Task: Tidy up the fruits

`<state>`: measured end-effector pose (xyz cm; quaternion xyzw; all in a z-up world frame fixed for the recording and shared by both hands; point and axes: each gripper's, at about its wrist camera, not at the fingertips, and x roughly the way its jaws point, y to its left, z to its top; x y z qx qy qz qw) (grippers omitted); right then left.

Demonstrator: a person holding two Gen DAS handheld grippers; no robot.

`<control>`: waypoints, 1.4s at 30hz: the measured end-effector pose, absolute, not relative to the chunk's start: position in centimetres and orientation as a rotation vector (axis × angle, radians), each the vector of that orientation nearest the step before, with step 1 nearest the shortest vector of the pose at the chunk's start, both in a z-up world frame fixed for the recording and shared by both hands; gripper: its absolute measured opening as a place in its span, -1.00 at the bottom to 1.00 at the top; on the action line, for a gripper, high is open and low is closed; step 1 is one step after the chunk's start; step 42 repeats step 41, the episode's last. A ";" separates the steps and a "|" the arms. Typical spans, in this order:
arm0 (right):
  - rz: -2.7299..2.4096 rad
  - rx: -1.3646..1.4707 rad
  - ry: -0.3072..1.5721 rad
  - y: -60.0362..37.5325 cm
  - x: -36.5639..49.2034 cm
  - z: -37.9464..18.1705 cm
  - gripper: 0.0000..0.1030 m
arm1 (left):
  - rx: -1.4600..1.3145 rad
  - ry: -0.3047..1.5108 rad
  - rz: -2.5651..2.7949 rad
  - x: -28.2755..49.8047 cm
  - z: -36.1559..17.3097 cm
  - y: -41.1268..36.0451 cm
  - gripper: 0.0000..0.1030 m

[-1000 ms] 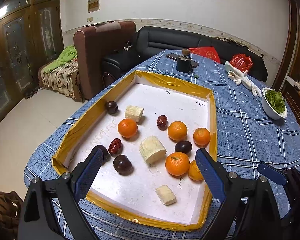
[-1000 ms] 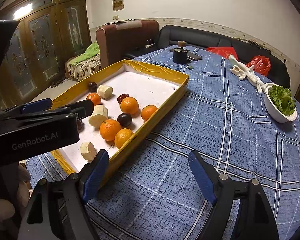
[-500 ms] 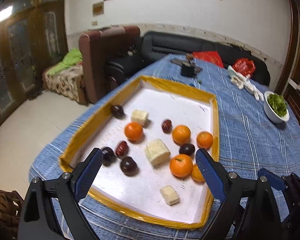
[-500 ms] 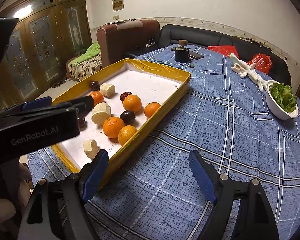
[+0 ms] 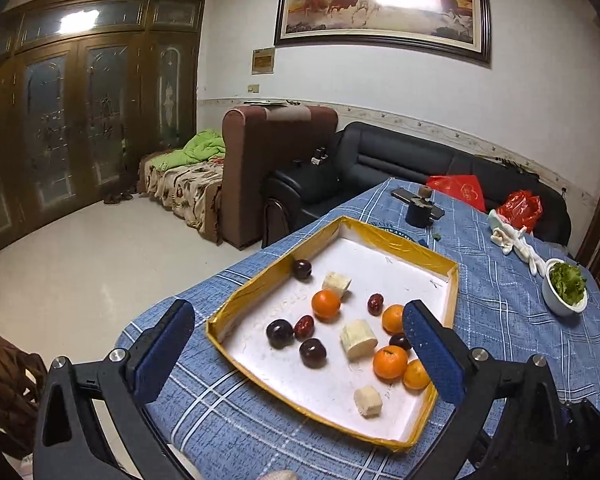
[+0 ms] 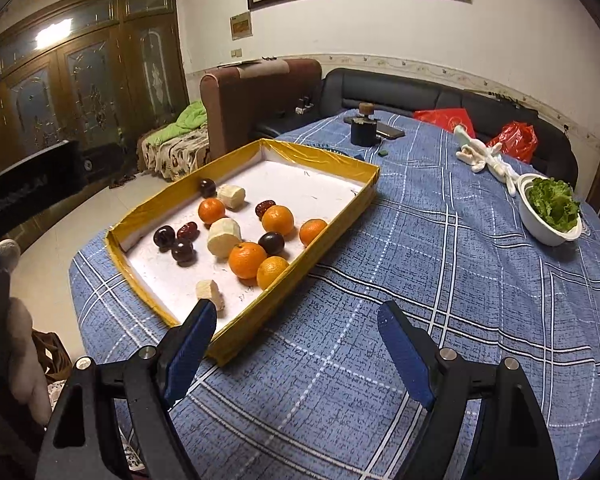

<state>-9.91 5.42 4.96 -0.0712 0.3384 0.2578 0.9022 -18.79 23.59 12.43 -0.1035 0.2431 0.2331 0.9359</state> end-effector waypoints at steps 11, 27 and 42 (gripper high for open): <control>0.552 -0.148 0.669 5.2 -11.5 5.7 0.73 | -0.103 0.559 0.450 -18.4 11.8 21.3 1.00; 0.566 -0.151 0.711 5.6 -10.5 4.3 0.75 | -0.107 0.673 0.419 -16.3 9.4 21.2 1.00; 0.602 -0.154 0.750 7.4 -9.0 3.3 0.75 | -0.121 0.707 0.397 -15.1 8.4 22.0 1.00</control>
